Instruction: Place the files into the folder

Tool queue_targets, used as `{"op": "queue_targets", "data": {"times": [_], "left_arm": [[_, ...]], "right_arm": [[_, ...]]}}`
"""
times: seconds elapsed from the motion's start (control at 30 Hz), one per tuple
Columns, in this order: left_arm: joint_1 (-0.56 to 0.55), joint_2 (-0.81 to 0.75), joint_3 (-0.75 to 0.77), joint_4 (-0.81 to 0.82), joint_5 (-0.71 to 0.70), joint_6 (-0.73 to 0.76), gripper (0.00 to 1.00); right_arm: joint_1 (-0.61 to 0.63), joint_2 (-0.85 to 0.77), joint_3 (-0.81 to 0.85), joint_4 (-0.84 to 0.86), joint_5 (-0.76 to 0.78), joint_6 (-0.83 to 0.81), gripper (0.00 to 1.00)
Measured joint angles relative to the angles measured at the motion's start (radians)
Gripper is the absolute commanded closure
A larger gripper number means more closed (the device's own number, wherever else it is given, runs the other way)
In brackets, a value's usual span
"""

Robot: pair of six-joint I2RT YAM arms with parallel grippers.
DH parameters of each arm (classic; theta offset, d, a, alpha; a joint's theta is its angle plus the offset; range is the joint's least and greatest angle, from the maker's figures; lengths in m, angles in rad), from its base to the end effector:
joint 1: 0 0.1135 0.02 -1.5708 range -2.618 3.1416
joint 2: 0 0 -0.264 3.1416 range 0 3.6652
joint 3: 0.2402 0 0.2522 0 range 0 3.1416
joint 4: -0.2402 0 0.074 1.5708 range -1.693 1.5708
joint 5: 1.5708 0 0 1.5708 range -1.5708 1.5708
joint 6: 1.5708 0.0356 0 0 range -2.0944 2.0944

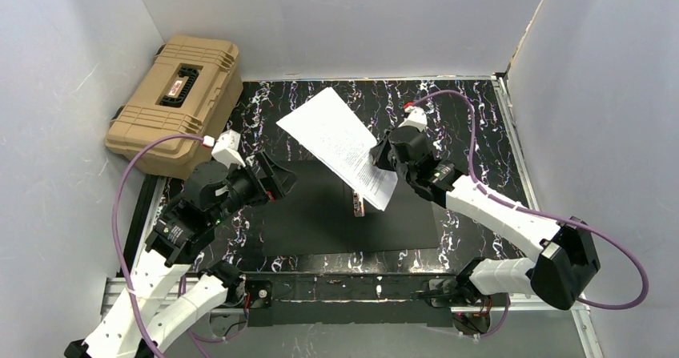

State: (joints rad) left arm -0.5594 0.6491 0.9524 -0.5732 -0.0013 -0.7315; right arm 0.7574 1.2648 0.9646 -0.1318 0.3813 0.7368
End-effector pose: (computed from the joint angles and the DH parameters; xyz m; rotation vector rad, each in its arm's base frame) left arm 0.1112 -0.0696 0.3743 -0.1675 1.9308 -0.8861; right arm 0.2194 0.1892 0.3053 0.2268 2.0051 0.5875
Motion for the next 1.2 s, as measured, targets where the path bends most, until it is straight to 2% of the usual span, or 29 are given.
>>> {"op": "queue_targets", "data": {"times": [0.43,1.2], "left_arm": [[0.000,0.011,-0.029,0.135,0.103,-0.171,0.03],[0.000,0.031,-0.063,0.177,0.137,-0.204,0.05]], "right_arm": [[0.135,-0.023,0.014,-0.026,0.117,0.027,0.99],[0.187,-0.034,0.042,-0.034,0.189,0.046,0.99]]}}
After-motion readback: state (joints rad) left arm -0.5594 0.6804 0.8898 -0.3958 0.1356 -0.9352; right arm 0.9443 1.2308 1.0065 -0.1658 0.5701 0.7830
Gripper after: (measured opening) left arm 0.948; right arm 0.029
